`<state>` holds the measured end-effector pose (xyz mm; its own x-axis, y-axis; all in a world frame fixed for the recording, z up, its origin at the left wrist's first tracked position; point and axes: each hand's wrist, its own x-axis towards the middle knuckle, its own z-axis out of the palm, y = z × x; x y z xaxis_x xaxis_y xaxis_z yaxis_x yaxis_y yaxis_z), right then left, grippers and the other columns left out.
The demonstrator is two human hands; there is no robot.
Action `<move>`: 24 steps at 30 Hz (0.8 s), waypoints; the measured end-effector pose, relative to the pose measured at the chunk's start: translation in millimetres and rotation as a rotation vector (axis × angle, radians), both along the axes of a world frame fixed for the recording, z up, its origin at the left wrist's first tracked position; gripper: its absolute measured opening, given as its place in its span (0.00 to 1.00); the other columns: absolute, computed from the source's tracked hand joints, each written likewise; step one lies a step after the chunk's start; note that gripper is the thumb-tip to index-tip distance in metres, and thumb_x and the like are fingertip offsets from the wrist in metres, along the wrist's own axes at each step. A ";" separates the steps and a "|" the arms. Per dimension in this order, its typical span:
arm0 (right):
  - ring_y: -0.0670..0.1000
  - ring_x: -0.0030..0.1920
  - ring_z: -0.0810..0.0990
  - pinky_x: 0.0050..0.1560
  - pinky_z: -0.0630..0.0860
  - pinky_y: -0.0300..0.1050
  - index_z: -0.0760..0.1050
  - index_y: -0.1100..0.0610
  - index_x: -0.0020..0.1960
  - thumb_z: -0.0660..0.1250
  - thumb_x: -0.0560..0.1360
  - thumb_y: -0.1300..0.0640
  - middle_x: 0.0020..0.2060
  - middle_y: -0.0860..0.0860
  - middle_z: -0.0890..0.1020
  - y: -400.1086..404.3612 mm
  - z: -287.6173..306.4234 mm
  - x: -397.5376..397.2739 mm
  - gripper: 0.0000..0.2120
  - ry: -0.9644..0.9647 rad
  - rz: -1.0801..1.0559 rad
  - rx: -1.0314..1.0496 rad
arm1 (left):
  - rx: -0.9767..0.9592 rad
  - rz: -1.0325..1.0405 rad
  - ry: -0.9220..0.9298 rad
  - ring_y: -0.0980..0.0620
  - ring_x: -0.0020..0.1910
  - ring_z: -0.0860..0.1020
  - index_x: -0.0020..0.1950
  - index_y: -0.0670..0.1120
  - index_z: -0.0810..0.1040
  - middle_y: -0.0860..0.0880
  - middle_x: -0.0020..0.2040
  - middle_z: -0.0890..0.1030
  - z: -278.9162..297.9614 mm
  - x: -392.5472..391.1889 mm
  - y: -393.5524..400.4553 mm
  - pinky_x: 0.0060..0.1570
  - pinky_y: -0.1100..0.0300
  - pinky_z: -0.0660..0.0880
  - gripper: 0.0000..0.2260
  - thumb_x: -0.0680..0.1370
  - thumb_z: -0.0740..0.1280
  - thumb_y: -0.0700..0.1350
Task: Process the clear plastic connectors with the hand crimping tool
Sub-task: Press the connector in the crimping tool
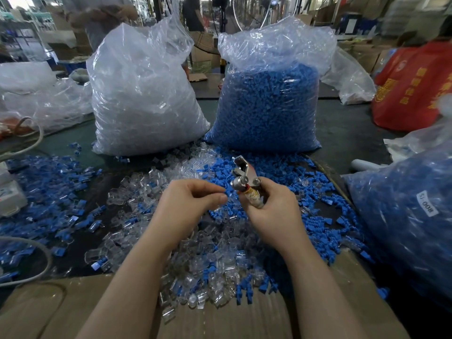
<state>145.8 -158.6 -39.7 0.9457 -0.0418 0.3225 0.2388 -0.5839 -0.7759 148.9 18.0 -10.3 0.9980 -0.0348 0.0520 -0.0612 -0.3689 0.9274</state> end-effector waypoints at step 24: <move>0.50 0.35 0.78 0.39 0.77 0.58 0.76 0.50 0.42 0.70 0.73 0.47 0.32 0.44 0.79 1.3 -3.1 2.8 0.07 -0.071 -0.058 0.111 | 0.782 0.047 -0.018 0.58 0.40 0.77 0.41 0.54 0.76 0.58 0.38 0.78 -15.0 1.3 -11.3 0.48 0.54 0.78 0.13 0.70 0.75 0.60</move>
<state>148.5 -157.3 -42.8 0.9156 -0.1352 0.3787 0.2633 -0.5103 -0.8187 150.2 6.7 -25.3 0.9986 -0.0252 0.0461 -0.0414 -0.9171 0.3964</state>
